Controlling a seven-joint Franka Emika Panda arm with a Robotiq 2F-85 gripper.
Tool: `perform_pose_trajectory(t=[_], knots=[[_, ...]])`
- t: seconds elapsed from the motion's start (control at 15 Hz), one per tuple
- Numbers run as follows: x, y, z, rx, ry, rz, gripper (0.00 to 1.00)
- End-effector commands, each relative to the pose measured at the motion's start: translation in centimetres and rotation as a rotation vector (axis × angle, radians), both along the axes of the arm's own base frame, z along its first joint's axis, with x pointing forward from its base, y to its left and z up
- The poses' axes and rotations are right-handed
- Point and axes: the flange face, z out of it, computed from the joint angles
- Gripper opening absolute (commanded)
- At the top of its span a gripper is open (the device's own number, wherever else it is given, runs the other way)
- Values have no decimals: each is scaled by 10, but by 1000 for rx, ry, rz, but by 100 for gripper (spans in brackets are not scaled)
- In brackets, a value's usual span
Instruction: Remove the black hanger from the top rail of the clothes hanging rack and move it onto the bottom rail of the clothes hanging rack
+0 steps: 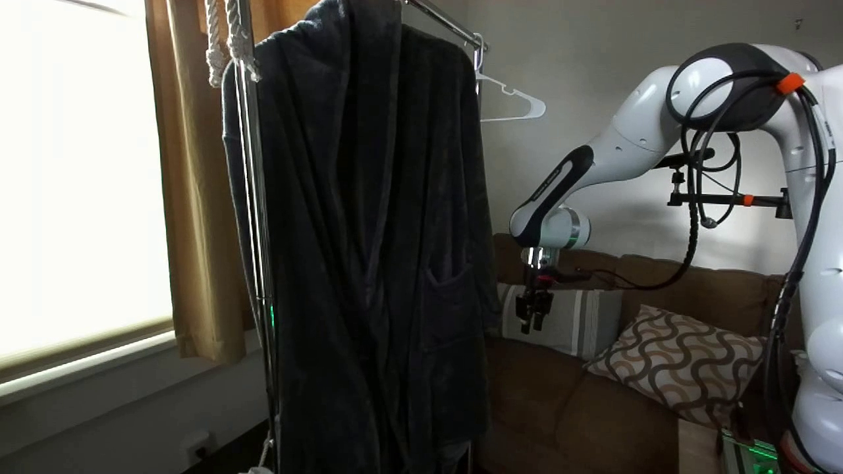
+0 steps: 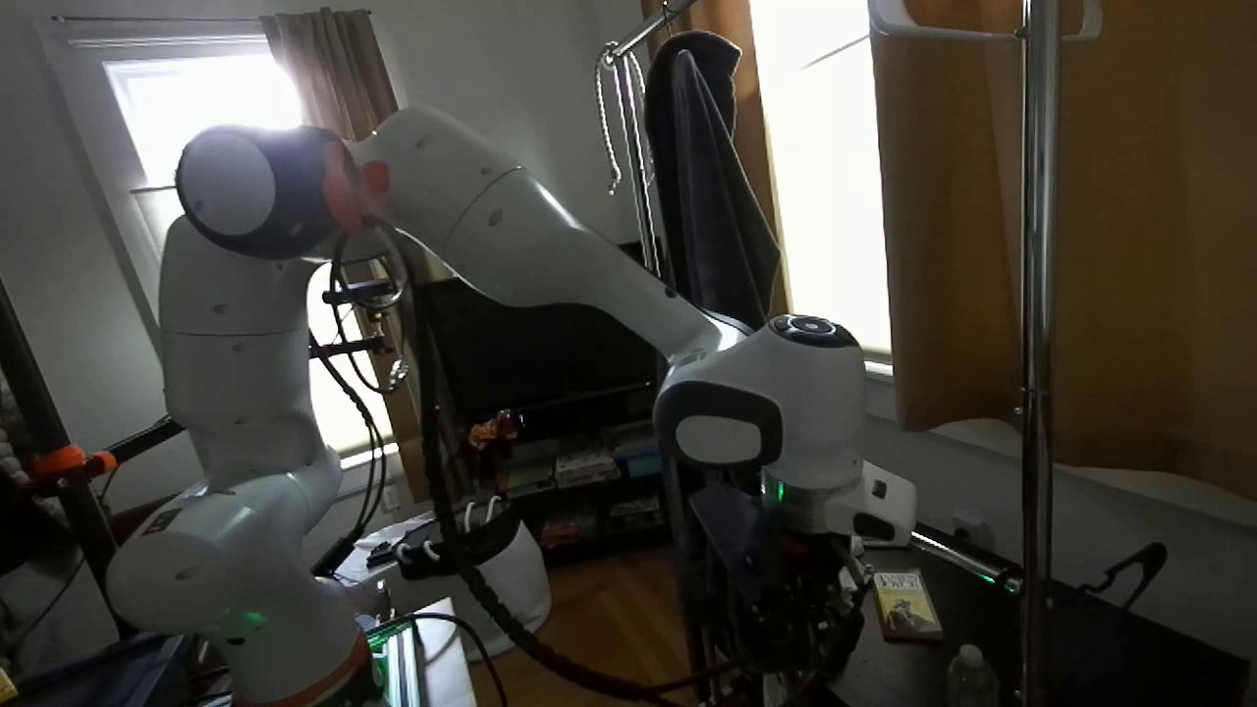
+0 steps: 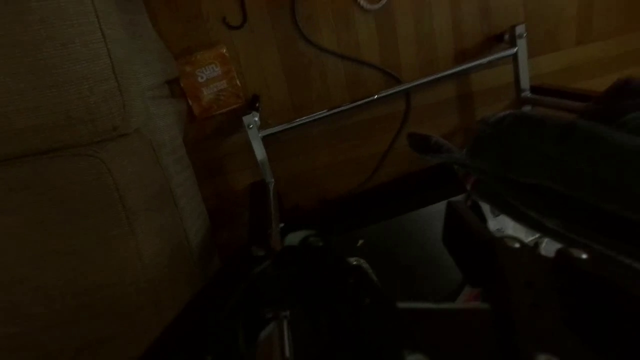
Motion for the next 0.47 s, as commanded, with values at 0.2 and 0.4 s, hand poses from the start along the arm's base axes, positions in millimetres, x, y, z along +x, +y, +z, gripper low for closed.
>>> perform_pose_trajectory(t=[0.2, 0.4], knots=[[-116, 50, 40, 259, 175, 262, 100], [-110, 51, 40, 302, 202, 280, 100]])
